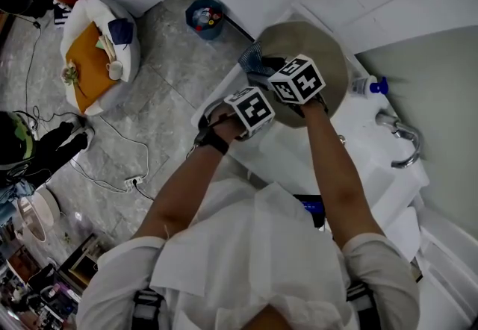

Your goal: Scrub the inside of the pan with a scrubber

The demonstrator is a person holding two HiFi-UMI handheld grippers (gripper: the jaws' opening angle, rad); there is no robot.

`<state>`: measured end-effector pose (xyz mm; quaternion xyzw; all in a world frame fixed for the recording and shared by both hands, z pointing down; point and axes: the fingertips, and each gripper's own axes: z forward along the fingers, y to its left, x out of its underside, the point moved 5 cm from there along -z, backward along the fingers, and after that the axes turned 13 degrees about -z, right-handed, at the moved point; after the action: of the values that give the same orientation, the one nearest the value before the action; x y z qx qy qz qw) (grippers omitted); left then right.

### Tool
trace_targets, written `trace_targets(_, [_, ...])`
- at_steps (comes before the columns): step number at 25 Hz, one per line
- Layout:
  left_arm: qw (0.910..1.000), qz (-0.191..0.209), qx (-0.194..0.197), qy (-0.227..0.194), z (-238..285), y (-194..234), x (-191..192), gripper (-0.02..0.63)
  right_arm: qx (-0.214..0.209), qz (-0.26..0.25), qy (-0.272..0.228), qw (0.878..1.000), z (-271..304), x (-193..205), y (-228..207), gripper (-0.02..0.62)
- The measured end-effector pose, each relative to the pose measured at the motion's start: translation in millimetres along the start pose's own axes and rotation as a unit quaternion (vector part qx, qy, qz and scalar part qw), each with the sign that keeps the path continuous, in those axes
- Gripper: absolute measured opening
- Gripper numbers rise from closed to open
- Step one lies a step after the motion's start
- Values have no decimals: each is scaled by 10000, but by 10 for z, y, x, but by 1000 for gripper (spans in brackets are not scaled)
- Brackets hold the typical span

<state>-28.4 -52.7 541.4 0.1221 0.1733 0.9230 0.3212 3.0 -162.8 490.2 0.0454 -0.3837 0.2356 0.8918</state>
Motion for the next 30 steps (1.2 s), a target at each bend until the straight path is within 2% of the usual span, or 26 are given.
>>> trace_targets(3, [10000, -9, 21, -48, 8, -14, -9, 261, 123, -103, -31, 9999, -14, -53, -5, 202])
trace_targets(6, [10000, -15, 23, -58, -5, -8, -15, 261, 324, 72, -127, 9994, -8, -108, -115, 202])
trace_targets(10, [10000, -15, 27, -52, -10, -2, -4, 261, 899, 462, -176, 9947, -12, -143, -432, 205])
trace_targets(16, [9998, -175, 11, 40, -69, -11, 13, 261, 1689, 1053, -154, 9799, -118, -92, -969, 207])
trace_targets(19, [9997, -219, -9, 102, -120, 18, 17, 261, 2198, 1338, -130, 9662, -233, 8, -1143, 207])
trace_targets(24, [9998, -209, 14, 69, -128, 37, 17, 261, 3133, 1837, -22, 9317, -650, 375, -1453, 204])
trace_targets(30, [9997, -116, -12, 196, -149, 65, 12, 259, 3556, 1808, 16, 9170, -821, 615, -1442, 202])
